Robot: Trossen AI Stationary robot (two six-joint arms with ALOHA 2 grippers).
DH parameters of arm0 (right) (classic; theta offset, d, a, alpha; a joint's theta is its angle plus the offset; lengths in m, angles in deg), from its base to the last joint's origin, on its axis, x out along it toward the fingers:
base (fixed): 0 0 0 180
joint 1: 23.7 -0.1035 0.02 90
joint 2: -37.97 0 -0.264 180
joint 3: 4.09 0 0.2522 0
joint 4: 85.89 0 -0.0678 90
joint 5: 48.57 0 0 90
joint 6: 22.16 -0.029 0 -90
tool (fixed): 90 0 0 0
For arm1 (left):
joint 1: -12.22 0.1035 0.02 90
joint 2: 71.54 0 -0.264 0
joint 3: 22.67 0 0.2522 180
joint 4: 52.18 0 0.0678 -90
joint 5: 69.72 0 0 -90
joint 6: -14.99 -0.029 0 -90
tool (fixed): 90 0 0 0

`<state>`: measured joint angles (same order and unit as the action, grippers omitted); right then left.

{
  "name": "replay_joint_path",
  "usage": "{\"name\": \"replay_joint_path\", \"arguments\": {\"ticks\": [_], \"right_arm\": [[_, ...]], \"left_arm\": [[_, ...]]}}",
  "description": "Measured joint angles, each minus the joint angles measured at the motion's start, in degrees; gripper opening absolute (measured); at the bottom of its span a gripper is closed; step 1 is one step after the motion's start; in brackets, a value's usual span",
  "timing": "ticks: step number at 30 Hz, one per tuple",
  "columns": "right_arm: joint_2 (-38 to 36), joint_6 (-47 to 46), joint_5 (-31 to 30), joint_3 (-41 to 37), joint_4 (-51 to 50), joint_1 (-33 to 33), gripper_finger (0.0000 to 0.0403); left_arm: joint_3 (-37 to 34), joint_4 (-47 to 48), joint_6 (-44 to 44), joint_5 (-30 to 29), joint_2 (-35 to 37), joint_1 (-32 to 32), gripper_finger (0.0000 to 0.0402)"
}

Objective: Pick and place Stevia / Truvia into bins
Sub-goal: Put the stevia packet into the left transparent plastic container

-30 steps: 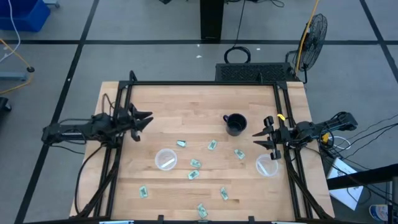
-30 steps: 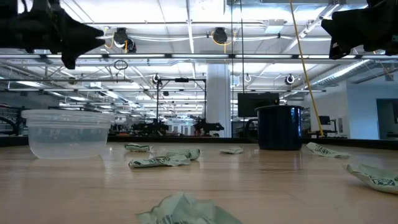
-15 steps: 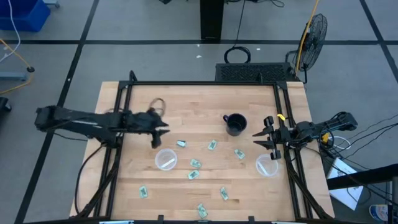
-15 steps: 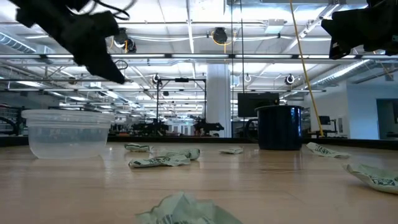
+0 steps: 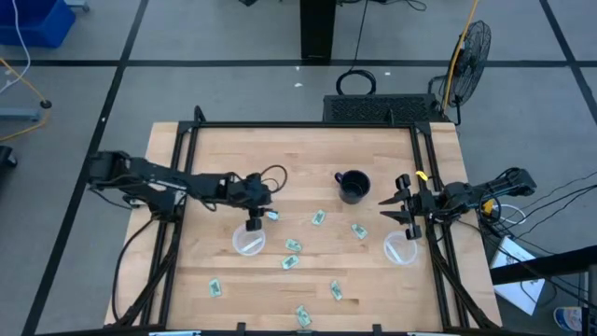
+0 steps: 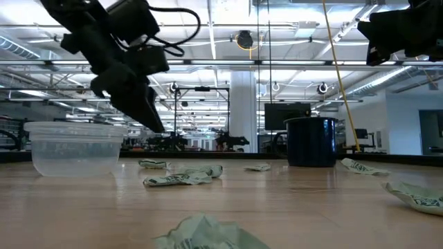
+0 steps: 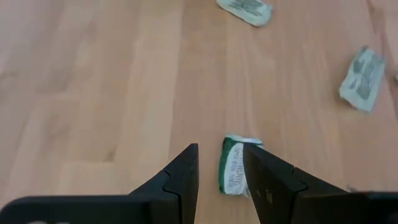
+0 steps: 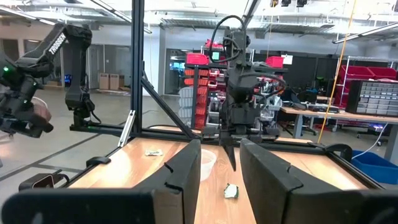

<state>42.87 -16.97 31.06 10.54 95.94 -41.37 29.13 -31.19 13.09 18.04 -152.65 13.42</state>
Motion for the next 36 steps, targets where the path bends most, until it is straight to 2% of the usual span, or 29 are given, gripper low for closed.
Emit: {"name": "replay_joint_path", "arguments": {"ticks": [3, 12, 20, 24, 29, 36], "right_arm": [[0.0, 0.0, 0.0, 0.0, 0.0, 0.0, 0.0105], [0.0, 0.0, 0.0, 0.0, 0.9, 0.0, 0.0105], [0.0, 0.1, 0.0, 0.0, 0.9, 0.0, 0.0105], [0.0, -0.4, 0.0, 0.0, 0.9, 0.0, 0.0105], [0.0, -1.0, -0.1, 0.0, 0.9, 0.0, 0.0105], [0.0, -1.0, -0.2, 0.0, 0.9, 0.0, 0.0105]], "left_arm": [[1.1, 0.4, -2.8, 1.6, -3.0, 0.9, 0.0131], [3.7, -0.1, -2.7, 7.0, -11.8, 2.5, 0.0131], [5.3, 0.0, -4.5, 7.9, -15.4, 2.3, 0.0127], [6.5, 2.0, -4.9, 8.2, -15.6, 2.5, 0.0091], [8.1, 4.3, -5.0, 8.5, -15.8, 2.9, 0.0015], [12.3, 9.7, -7.0, 7.8, -15.7, 2.9, 0.0009]]}}
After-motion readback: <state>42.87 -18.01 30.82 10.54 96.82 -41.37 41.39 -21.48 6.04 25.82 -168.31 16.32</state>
